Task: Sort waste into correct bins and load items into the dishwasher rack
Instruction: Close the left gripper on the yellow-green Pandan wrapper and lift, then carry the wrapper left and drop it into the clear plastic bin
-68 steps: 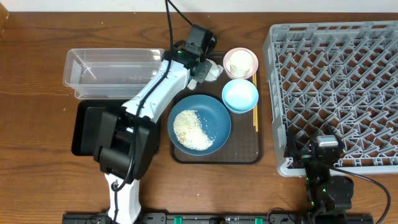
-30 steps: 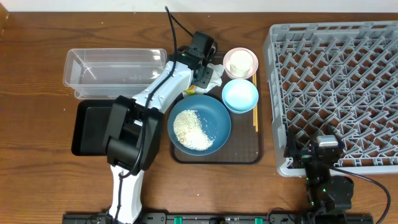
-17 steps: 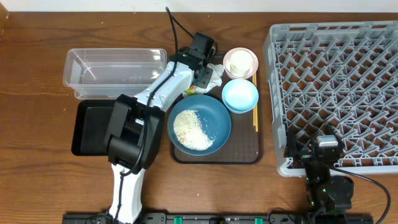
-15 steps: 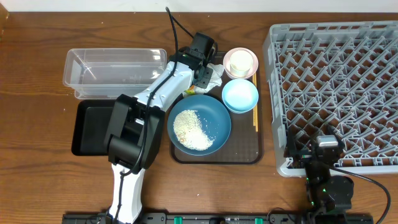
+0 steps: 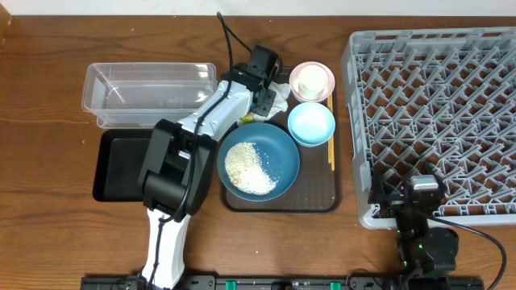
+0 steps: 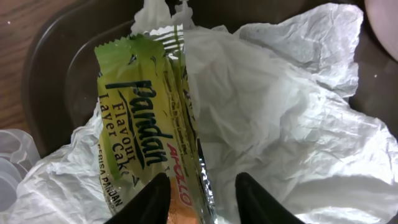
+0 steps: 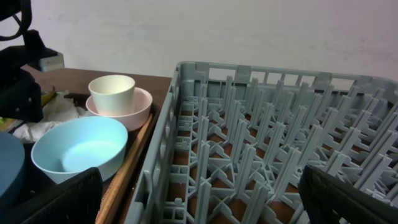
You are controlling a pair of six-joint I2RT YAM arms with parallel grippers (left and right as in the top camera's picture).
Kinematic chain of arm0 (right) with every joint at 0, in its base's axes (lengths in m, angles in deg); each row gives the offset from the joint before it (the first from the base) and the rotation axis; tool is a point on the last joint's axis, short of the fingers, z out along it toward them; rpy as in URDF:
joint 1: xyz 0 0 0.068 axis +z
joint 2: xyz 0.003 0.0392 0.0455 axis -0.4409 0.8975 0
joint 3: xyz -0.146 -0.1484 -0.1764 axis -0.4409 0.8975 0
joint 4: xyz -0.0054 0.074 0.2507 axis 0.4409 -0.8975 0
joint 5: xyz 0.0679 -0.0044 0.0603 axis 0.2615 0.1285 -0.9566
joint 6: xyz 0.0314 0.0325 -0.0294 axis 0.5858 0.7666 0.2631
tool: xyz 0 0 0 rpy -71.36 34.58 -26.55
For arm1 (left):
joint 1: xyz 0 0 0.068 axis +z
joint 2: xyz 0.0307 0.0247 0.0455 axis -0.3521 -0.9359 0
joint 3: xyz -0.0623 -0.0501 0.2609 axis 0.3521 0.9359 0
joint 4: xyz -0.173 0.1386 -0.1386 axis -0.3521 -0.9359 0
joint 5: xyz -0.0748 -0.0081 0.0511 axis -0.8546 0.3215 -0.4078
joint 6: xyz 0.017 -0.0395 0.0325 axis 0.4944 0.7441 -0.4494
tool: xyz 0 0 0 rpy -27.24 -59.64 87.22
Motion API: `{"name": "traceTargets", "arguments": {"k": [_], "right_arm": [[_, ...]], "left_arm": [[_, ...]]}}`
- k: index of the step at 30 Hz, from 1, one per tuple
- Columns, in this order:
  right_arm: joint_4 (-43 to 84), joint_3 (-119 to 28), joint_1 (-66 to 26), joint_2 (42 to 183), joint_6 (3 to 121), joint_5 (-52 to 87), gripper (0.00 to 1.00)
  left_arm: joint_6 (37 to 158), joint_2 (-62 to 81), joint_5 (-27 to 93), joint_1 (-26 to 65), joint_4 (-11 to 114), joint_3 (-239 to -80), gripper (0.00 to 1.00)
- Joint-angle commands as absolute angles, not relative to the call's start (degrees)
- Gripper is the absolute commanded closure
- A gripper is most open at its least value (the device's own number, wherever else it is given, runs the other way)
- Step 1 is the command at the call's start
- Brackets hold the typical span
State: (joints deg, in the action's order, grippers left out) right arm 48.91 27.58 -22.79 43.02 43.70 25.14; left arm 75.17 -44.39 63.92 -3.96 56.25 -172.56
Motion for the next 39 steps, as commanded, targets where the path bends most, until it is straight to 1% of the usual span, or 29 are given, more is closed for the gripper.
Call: {"name": "traceTargets", "arguments": {"k": [1,4,11,14,15,16,18,21,24,30,39], "right_arm": [[48.7,27.7,-23.6,43.0,43.0,24.8,0.01],[48.7,27.7,-23.6,43.0,43.0,24.8,0.01],[48.7,27.7,-23.6,43.0,43.0,24.8,0.01],[48.7,27.7,-23.6,43.0,43.0,24.8,0.01],[48.7,27.7,-23.6,42.9,43.0,24.8,0.01],[48.7,27.7,-23.6,42.9,43.0,24.8,0.01],[48.7,27.7,-23.6,42.9,43.0,24.8,0.01],[48.7,27.7,-23.6,43.0,43.0,24.8,0.01],[48.7,27.7,-23.6,43.0,43.0,24.8,0.01],[48.7,27.7,-23.6,43.0,43.0,24.8,0.01],[48.7,27.7,-23.6,42.9,43.0,24.8,0.01]], "left_arm": [[75.6,-45.2,64.7,-3.7,56.5,-172.1,0.68],[75.6,-45.3,64.7,-3.7,56.4,-172.1,0.71],[75.6,-45.8,64.7,-3.7,56.3,-172.1,0.73],[75.6,-45.9,64.7,-3.7,56.3,-172.1,0.8],[75.6,-45.9,64.7,-3.7,56.3,-172.1,0.81],[75.6,-45.9,64.7,-3.7,56.4,-172.1,0.86],[75.6,-45.8,64.7,-3.7,56.5,-172.1,0.9],[75.6,-45.3,64.7,-3.7,56.5,-172.1,0.93],[75.6,-43.7,65.9,-3.7,56.5,-172.2,0.94],[75.6,-37.8,72.0,-3.7,56.2,-172.2,0.94],[75.6,-28.5,72.8,-3.7,55.6,-172.2,0.94]]}}
